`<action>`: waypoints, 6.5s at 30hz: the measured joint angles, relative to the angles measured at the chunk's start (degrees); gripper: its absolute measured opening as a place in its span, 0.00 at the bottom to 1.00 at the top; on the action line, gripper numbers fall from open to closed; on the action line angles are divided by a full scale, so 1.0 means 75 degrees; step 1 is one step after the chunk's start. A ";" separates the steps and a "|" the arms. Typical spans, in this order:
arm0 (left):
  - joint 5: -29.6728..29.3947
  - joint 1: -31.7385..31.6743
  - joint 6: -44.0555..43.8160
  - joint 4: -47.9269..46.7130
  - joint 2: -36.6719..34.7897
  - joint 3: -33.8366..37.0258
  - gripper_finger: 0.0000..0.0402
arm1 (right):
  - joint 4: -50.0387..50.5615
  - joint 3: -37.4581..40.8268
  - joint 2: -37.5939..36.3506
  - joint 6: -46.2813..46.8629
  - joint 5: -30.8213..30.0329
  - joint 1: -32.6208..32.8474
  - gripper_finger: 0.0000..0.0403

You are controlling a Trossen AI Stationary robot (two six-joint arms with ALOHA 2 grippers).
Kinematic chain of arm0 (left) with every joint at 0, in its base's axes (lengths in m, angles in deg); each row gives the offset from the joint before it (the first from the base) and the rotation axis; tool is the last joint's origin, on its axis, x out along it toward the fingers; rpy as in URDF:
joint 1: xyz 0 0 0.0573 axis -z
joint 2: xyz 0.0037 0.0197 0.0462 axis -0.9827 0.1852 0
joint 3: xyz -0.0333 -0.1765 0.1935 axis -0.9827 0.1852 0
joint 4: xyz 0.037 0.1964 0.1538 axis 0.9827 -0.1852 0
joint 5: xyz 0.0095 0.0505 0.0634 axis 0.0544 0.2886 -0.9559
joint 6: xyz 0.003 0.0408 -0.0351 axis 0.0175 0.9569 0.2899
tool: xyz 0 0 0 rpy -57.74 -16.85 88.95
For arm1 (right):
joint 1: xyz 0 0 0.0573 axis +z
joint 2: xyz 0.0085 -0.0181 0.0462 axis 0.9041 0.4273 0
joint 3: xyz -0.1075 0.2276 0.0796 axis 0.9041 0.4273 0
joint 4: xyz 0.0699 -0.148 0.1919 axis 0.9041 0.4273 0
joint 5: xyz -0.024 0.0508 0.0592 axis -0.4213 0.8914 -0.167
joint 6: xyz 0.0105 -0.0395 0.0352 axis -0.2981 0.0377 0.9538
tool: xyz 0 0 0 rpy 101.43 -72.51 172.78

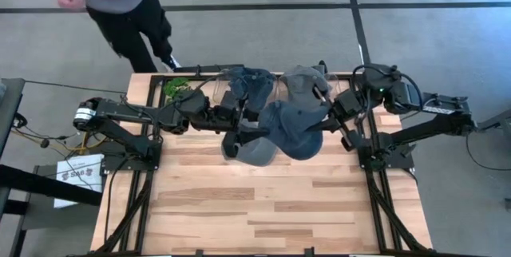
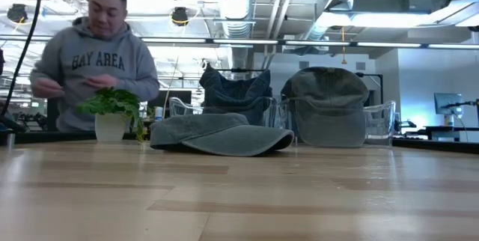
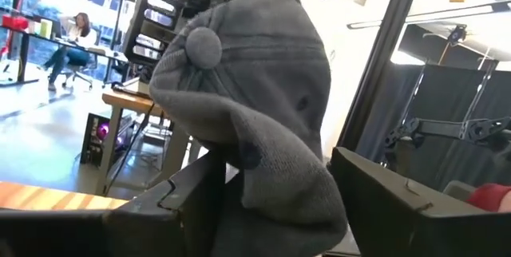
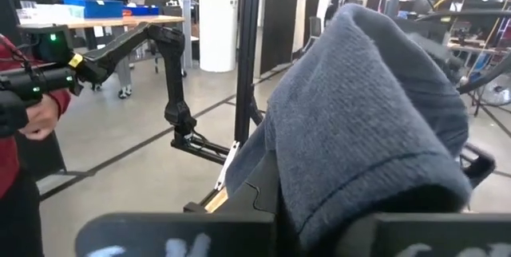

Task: Pick & Place hat
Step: Put the blue cap into the left transparent bin

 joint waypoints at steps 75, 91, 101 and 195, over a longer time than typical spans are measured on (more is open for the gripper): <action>0.3890 -0.5645 0.5238 -0.0043 -0.0390 0.2924 0.00 | 0.6696 -0.0003 0.0634 0.7419 -0.6949 0.0940 0.39; 0.3594 -0.5565 0.6543 0.0542 -0.0385 0.3410 0.00 | 0.5092 -0.0003 0.1781 0.7430 -0.7026 0.0940 0.36; 0.3611 -0.5604 0.6414 0.0481 -0.0385 0.3410 0.00 | 0.3454 0.0001 0.4015 0.5914 -0.7209 0.0478 0.05; 0.1268 -0.5560 0.5345 -0.2278 -0.0761 0.3719 0.30 | -0.1278 0.0373 0.5123 0.4745 -0.7011 -0.1252 0.00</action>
